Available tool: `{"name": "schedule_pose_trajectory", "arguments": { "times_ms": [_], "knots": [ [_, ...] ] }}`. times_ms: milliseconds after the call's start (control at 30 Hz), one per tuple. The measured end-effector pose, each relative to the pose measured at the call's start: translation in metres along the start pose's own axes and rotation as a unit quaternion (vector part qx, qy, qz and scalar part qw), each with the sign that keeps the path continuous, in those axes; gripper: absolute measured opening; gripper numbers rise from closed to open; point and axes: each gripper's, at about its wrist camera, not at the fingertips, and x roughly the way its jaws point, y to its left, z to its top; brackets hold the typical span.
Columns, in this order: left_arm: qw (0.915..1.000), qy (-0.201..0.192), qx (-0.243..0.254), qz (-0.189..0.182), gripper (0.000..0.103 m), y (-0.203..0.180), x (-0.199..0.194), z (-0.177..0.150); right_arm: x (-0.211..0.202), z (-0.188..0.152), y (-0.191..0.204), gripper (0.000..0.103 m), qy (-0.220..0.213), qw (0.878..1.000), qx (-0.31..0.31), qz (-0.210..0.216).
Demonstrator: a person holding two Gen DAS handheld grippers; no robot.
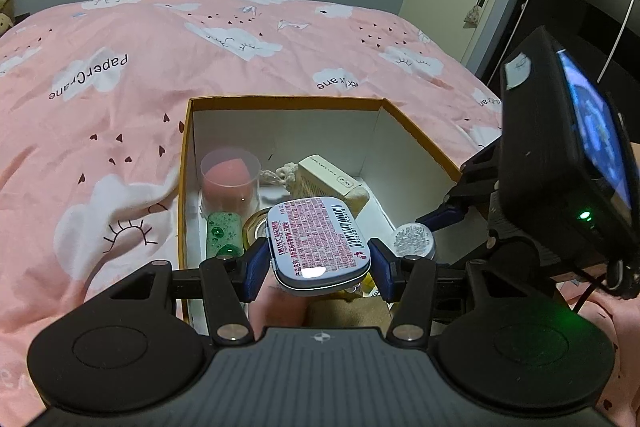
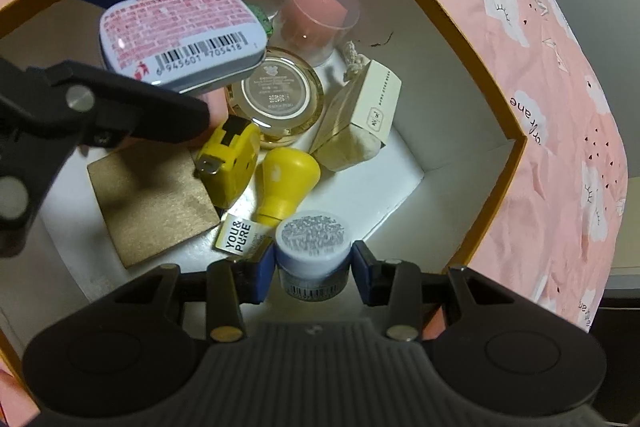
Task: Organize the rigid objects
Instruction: 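Lower the jar and tin into the orange box and open both grippers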
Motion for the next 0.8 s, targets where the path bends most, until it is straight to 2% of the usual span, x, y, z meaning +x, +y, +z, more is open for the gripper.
{"name": "schedule_pose_trajectory", "arguments": {
  "times_ms": [200,300,500,633,800],
  "knots": [
    [1.0000,0.004,-0.002,-0.002,0.060,0.000,-0.001,0.000,-0.017,-0.006,-0.005,0.045,-0.025,0.999,0.019,-0.004],
    [0.9998,0.011,-0.002,-0.017,0.060,-0.003,-0.005,-0.001,-0.031,-0.010,-0.009,0.046,-0.054,0.997,0.045,-0.012],
    [0.9972,0.044,-0.013,-0.059,0.060,-0.010,-0.003,-0.004,-0.056,-0.027,-0.015,0.047,-0.104,0.991,0.083,-0.024],
    [0.9929,0.072,-0.024,-0.092,0.060,-0.013,0.005,-0.006,-0.068,-0.037,-0.017,0.051,-0.125,0.986,0.100,-0.035],
    [0.9897,0.097,-0.033,-0.101,0.061,-0.015,0.011,-0.012,-0.070,-0.041,-0.019,0.052,-0.133,0.984,0.117,-0.035]
  ]
}}
